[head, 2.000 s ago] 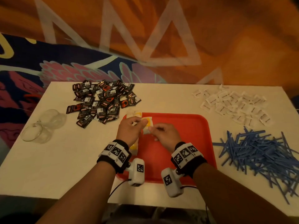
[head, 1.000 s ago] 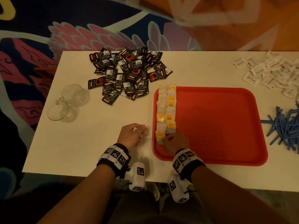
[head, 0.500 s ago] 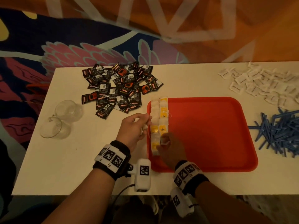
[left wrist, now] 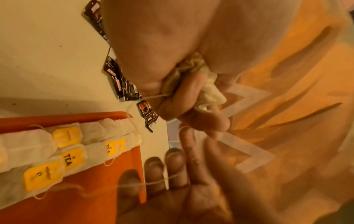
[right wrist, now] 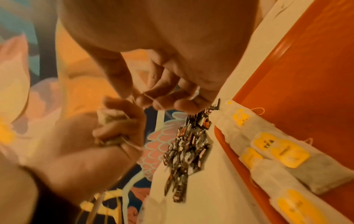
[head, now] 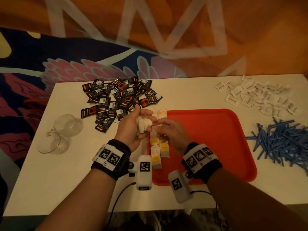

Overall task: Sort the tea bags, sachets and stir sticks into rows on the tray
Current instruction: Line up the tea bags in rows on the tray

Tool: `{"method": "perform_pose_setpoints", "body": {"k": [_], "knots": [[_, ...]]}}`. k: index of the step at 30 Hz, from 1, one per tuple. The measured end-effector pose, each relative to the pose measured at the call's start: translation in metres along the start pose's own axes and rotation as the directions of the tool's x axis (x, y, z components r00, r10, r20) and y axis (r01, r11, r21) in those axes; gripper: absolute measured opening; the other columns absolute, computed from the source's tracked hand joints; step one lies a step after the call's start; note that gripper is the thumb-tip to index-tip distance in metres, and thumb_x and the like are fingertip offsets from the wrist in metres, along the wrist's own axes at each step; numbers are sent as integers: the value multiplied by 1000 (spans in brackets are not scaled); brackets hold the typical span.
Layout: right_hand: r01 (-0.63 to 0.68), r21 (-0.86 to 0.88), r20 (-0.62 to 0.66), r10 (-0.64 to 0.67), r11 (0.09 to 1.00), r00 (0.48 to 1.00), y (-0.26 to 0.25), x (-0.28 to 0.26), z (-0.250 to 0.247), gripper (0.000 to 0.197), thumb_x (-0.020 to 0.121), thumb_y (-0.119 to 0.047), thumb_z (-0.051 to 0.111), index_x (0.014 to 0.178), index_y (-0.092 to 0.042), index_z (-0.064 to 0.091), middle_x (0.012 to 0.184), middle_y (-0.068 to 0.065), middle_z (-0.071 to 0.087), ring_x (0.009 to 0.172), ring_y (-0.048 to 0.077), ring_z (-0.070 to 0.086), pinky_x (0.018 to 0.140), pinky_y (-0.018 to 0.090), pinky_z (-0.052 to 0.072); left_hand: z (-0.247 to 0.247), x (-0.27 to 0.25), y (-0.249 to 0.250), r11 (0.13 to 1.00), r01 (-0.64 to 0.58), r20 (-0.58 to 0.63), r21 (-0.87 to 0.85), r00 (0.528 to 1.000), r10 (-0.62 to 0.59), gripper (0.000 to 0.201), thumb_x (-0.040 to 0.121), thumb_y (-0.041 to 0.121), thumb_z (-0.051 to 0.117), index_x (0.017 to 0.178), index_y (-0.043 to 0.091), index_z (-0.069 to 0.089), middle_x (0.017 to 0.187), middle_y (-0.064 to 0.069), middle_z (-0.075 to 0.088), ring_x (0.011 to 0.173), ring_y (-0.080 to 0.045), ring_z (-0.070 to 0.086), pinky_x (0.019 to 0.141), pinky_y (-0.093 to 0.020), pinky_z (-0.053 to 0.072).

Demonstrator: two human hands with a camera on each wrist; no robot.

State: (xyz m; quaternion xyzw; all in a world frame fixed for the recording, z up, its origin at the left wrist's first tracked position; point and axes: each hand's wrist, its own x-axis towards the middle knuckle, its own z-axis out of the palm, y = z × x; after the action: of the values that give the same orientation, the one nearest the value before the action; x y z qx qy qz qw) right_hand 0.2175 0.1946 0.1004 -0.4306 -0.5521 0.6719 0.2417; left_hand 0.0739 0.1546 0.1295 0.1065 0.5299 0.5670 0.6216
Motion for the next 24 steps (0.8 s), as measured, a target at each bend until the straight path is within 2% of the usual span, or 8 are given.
{"method": "perform_pose_setpoints", "body": {"k": [3,7,11,16,18,20,22,24], "knots": [[2,-11,-67,-2,1000,998,-14,-1,7,23,89,-33,68,76,-15,70,65,-3,63,57,7,53,52,18,42,4,-6,-4,995,-72,-28,63,997,74,44,106,42,35,90,9,60,70,-9,62,44,-15,51,32,-17,25],[2,-75,-164,-15,997,986,-24,-1,18,31,86,-22,72,56,-19,66,60,-7,65,61,9,54,64,28,45,7,-12,-5,987,-162,-6,21,987,162,41,107,37,33,92,8,58,78,-8,71,43,-14,51,31,-17,27],[-15,-24,-180,11,1000,984,-37,-2,19,17,86,-18,71,69,-17,71,62,-4,66,63,9,59,59,23,41,4,-19,-4,977,-212,11,-26,977,213,38,107,36,35,97,9,59,89,-6,73,48,-13,53,30,-18,29],[67,-135,-176,-91,989,980,-51,0,11,16,89,-12,67,75,-20,66,71,-4,64,68,10,60,58,23,46,-3,-23,-4,959,-209,-14,190,976,215,22,101,28,53,103,11,66,79,-2,66,60,-8,60,37,-16,34],[93,-207,-174,-130,974,976,-55,1,8,17,89,-13,67,77,-25,65,69,-7,65,66,9,61,62,25,47,-4,-21,-4,939,-233,-9,253,970,243,9,97,19,61,100,14,68,75,2,65,58,-6,57,41,-17,36],[124,-241,-209,-176,963,962,-56,0,7,17,89,-14,68,78,-27,67,64,-11,64,64,8,61,64,27,49,-3,-22,-5,926,-254,14,281,965,260,11,95,13,64,105,14,68,71,7,66,54,-5,55,41,-18,36],[149,-253,-235,-211,956,949,-56,2,6,14,87,-15,70,80,-26,69,59,-12,62,63,8,61,66,28,52,-5,-18,-7,921,-258,18,293,964,264,13,94,12,65,106,14,69,68,10,64,54,-8,52,42,-19,35],[162,-262,-242,-227,951,943,-58,1,4,9,86,-16,72,84,-25,71,55,-14,61,61,7,61,65,28,52,-5,-16,-7,907,-258,39,333,965,260,5,93,16,67,96,16,72,69,6,62,59,-17,44,45,-22,30]]}}
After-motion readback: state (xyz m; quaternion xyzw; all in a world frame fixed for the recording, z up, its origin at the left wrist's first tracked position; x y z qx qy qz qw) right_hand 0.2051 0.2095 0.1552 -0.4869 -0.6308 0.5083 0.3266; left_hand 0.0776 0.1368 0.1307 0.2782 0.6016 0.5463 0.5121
